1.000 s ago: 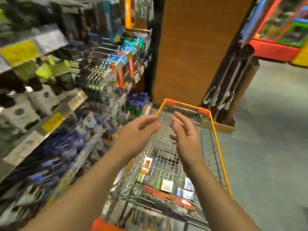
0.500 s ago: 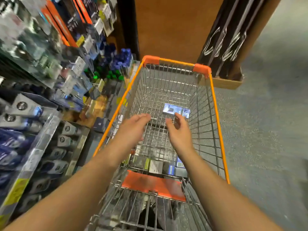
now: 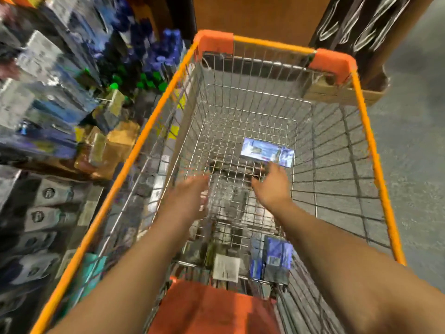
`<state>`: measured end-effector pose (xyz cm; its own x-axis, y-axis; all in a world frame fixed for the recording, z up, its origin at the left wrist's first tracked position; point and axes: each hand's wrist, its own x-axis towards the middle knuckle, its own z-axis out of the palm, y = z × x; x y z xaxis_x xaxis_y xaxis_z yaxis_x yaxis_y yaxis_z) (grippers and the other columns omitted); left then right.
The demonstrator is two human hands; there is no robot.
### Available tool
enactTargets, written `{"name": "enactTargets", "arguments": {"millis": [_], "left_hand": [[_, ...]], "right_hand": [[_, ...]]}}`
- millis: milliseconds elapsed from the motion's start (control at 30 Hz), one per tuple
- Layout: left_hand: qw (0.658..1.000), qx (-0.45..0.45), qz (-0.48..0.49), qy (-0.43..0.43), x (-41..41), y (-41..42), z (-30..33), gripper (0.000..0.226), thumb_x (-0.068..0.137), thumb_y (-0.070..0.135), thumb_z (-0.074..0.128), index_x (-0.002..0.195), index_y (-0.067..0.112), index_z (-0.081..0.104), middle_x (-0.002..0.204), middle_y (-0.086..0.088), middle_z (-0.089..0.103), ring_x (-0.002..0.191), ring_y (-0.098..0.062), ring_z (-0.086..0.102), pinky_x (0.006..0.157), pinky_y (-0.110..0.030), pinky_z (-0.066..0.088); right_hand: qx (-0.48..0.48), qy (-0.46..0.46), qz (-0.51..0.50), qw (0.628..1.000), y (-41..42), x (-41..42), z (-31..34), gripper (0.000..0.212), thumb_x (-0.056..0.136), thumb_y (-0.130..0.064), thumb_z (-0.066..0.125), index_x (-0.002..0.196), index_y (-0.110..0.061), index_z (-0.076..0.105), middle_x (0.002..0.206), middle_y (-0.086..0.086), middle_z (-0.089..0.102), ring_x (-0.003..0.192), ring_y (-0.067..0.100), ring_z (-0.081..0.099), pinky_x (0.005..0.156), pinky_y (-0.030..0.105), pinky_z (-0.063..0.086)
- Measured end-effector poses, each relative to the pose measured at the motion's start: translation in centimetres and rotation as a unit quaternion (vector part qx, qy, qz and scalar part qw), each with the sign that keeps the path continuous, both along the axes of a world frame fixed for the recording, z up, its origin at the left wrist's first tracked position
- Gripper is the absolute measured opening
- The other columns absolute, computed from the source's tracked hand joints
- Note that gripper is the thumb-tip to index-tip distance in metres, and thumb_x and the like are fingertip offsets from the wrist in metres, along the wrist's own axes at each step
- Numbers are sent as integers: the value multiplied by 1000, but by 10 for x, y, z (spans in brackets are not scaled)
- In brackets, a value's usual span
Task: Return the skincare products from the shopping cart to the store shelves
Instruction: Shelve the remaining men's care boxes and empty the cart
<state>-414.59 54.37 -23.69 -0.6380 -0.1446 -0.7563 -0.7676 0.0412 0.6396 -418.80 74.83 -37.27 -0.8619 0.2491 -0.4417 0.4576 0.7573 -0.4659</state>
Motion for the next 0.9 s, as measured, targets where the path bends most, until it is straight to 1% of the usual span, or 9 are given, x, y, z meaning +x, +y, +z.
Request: {"name": "enactTargets", "arguments": {"millis": [67, 133, 200, 267, 367, 500, 567, 667, 900], "left_hand": [[999, -14, -37, -10, 3, 2, -10, 28, 98, 45, 53, 110, 24, 67, 122, -7, 65, 109, -29, 61, 103, -51, 49], [999, -28, -39, -9, 5, 2, -16, 30, 89, 51, 54, 103, 35, 75, 135, -8, 64, 123, -37, 61, 107, -57, 47], [999, -29, -1, -20, 8, -2, -30, 18, 86, 53, 64, 94, 44, 77, 133, 4, 67, 119, -31, 65, 106, -55, 50], [999, -23, 32, -37, 11, -5, -43, 26, 78, 60, 69, 99, 45, 75, 129, 11, 68, 114, -23, 67, 104, -54, 51], [998, -24, 25, -47, 18, -6, -49, 26, 70, 65, 67, 91, 52, 75, 118, 14, 72, 108, -19, 68, 102, -53, 53], [998, -30, -21, -54, 27, -5, -45, 12, 98, 52, 58, 102, 45, 67, 115, 16, 70, 106, -13, 66, 101, -45, 53], [998, -36, -32, -51, 30, -5, -42, 13, 102, 46, 54, 107, 43, 65, 113, 12, 71, 103, -13, 67, 98, -42, 54], [998, -34, -40, -45, 33, -5, -38, 14, 103, 43, 53, 112, 40, 64, 114, 14, 69, 108, -12, 65, 103, -46, 52], [997, -33, -69, -32, 36, -3, -25, 14, 104, 39, 52, 110, 42, 64, 124, 18, 64, 119, -11, 59, 112, -47, 46]], "right_hand": [[51, 7, 26, 998, 9, -21, -20, 83, 87, -31, 78, 155, -12, 33, 162, 18, 30, 149, 37, 29, 122, 46, 33], [85, 10, 43, 995, 17, -41, -33, 96, 85, -28, 80, 161, -15, 23, 168, 19, 14, 157, 37, 9, 128, 45, 20], [131, 9, 65, 989, 22, -59, -38, 104, 84, -24, 80, 164, -16, 14, 170, 20, 5, 158, 38, 0, 128, 44, 8], [173, 4, 97, 980, 25, -72, -40, 105, 87, -21, 77, 164, -14, 7, 171, 21, 1, 158, 40, -2, 127, 46, 5], [183, -26, 126, 975, 26, -78, -48, 102, 90, -20, 73, 164, -11, 3, 169, 18, 15, 157, 36, 11, 127, 51, 12], [236, -13, 159, 959, 20, -61, -48, 84, 85, -9, 69, 156, -5, 24, 148, 18, 36, 138, 37, 37, 120, 50, 28], [281, 6, 172, 944, 16, -52, -47, 73, 85, -10, 67, 149, -4, 34, 143, 20, 38, 130, 39, 40, 115, 48, 31], [272, 29, 154, 949, 13, -45, -48, 49, 85, -5, 63, 131, -4, 49, 133, 21, 46, 121, 41, 43, 109, 47, 33], [225, 1, 169, 960, 17, -36, -35, 45, 91, -2, 63, 131, -9, 45, 124, 17, 60, 117, 37, 57, 99, 44, 44]]}}
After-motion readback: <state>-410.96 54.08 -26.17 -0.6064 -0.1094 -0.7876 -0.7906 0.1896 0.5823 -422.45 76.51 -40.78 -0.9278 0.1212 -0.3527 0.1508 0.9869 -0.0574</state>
